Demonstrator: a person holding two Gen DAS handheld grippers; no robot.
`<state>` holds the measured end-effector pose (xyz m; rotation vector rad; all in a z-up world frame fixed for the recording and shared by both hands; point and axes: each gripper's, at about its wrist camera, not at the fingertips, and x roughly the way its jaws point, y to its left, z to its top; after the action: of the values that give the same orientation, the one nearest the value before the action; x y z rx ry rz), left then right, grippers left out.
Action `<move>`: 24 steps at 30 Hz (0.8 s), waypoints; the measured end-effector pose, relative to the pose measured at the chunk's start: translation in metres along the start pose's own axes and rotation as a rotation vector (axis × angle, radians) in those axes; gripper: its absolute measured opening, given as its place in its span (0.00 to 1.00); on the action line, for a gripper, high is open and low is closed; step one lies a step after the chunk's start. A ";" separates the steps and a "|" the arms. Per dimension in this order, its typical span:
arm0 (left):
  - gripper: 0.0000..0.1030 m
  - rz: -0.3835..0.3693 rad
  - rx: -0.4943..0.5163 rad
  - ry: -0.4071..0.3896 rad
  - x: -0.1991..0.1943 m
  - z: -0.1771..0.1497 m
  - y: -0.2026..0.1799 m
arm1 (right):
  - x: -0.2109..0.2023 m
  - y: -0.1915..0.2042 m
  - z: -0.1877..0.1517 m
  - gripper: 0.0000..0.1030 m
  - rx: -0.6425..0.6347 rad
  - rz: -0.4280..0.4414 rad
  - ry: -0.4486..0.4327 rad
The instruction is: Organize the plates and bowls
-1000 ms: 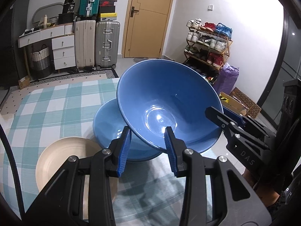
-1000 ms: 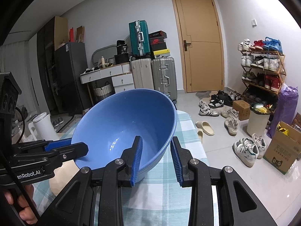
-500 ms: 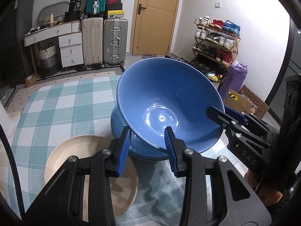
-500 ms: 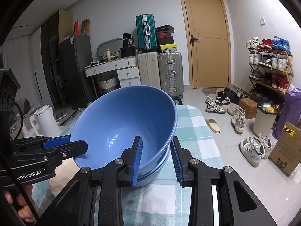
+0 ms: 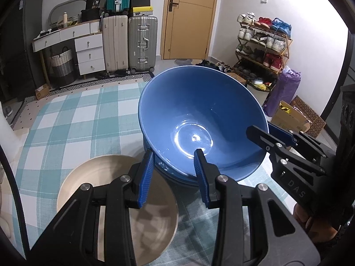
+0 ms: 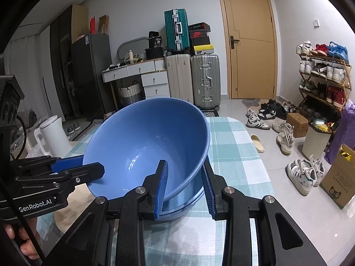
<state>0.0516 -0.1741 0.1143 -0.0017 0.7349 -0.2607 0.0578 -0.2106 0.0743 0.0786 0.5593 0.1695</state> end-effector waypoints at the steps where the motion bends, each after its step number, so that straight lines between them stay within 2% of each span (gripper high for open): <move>1: 0.32 0.003 0.002 0.003 0.002 -0.001 0.001 | 0.003 0.001 -0.001 0.31 -0.002 0.000 0.005; 11: 0.32 0.032 0.026 0.025 0.030 -0.006 0.007 | 0.015 0.005 -0.011 0.31 -0.028 -0.032 0.036; 24: 0.32 0.024 0.031 0.065 0.059 -0.007 0.019 | 0.027 0.004 -0.016 0.32 -0.030 -0.041 0.069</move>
<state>0.0932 -0.1690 0.0686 0.0453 0.7948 -0.2501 0.0712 -0.2016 0.0474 0.0321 0.6265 0.1416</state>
